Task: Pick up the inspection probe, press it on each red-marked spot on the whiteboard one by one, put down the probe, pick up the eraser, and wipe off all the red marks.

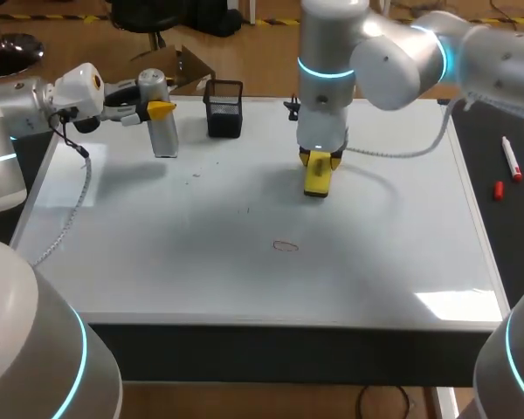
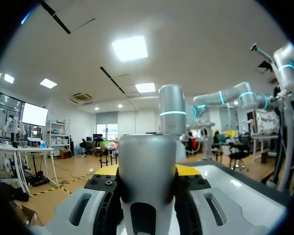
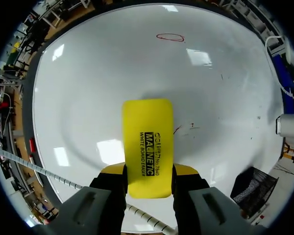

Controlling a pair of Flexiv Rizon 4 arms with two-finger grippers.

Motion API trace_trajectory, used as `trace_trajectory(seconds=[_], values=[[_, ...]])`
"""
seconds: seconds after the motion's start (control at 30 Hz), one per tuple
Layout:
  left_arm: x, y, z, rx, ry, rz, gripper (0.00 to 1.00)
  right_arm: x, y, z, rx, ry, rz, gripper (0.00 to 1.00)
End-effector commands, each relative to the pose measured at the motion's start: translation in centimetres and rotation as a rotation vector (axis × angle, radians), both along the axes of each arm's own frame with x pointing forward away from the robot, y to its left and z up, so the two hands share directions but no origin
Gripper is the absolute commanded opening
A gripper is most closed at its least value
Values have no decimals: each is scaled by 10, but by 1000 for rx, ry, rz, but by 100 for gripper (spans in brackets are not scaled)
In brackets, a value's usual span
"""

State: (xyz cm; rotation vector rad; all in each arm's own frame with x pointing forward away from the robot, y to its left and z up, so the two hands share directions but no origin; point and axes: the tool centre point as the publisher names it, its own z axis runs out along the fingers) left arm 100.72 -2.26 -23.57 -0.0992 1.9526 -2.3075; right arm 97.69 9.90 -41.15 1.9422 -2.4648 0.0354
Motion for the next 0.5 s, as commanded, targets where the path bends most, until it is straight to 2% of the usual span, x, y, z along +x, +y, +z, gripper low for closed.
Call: trace_trajectory(seconds=[0.03, 0.27, 0.5], values=[[-1, 0, 1, 0, -2, 3, 0, -4, -6, 14, -3, -10, 9, 0], [-1, 0, 1, 0, -2, 3, 0, 1, -16, 16, 3, -4, 8, 0], [-1, 0, 1, 0, -2, 3, 0, 21, -49, 17, 11, 2, -36, 0]])
